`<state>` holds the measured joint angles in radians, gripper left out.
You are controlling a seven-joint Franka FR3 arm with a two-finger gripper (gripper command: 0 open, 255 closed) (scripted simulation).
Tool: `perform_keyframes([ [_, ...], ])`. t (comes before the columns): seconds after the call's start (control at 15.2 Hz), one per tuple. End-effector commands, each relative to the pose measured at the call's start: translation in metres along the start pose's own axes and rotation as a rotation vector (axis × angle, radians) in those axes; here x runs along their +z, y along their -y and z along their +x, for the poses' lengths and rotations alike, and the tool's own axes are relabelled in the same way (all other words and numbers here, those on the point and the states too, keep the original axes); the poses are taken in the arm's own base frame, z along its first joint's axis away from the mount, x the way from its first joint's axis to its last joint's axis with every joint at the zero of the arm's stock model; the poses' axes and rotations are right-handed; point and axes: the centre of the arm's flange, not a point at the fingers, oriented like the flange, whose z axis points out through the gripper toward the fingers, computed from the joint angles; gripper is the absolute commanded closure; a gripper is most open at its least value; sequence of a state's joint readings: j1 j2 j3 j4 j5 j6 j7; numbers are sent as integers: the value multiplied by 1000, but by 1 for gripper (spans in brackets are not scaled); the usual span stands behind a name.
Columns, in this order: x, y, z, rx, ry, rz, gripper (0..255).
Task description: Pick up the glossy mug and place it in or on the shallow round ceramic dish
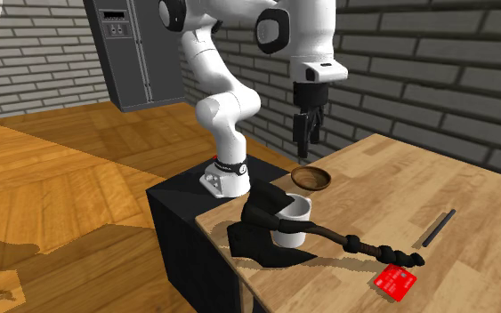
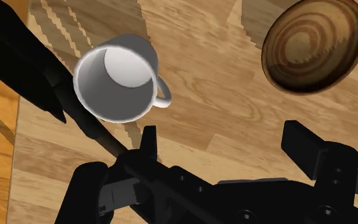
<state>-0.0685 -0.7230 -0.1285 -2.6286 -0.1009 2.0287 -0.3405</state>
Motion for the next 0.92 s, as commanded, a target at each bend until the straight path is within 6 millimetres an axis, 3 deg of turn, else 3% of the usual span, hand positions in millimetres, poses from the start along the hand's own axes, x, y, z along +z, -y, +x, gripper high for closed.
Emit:
perform_keyframes([
  [0.0, 24, -13, -1, -19, 15, -9, 0],
  [0.33, 71, -44, -5, -56, 47, -27, 0],
  [0.86, 111, -45, -7, -56, 47, -27, 0],
])
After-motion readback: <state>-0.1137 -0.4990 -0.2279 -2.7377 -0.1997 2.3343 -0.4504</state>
